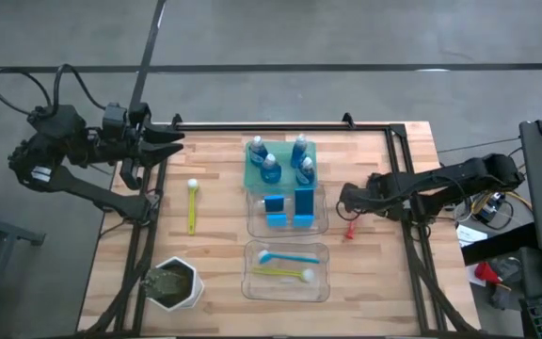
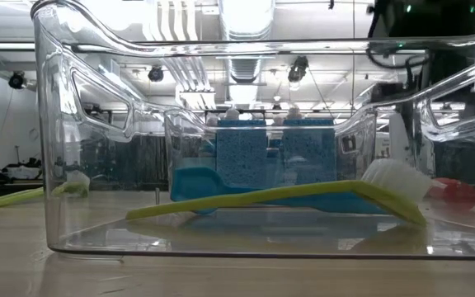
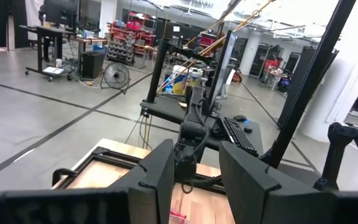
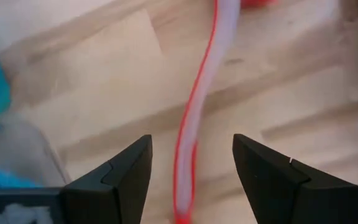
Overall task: Pick & Place Kitchen Sink Supplies
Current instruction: Put the orange dish brush into the bottom transparent bin
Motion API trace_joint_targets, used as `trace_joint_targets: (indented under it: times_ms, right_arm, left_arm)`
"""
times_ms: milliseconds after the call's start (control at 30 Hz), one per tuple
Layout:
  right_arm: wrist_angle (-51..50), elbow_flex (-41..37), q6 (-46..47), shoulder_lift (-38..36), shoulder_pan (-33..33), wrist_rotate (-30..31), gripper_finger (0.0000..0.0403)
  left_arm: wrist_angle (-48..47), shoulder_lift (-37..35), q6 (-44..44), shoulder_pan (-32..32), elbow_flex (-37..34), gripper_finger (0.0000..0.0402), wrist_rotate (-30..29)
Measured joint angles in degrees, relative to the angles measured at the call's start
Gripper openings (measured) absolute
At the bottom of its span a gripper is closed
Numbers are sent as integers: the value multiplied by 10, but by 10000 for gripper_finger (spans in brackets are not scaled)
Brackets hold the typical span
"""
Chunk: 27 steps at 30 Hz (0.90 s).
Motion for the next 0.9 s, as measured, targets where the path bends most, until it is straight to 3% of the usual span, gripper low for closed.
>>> trace_joint_targets:
  times_ms: [267,633,900]
  right_arm:
    - [82,-74,-42,-2,-79,11,219]
    - [135,-107,-158,-1,-178,11,196]
    - [142,-126,-188,-1,-230,-13,181]
  left_arm:
    - [0,6,0,0,0,122,-15]
    - [0,8,0,0,0,122,-31]
    - [1,10,-2,0,0,122,-33]
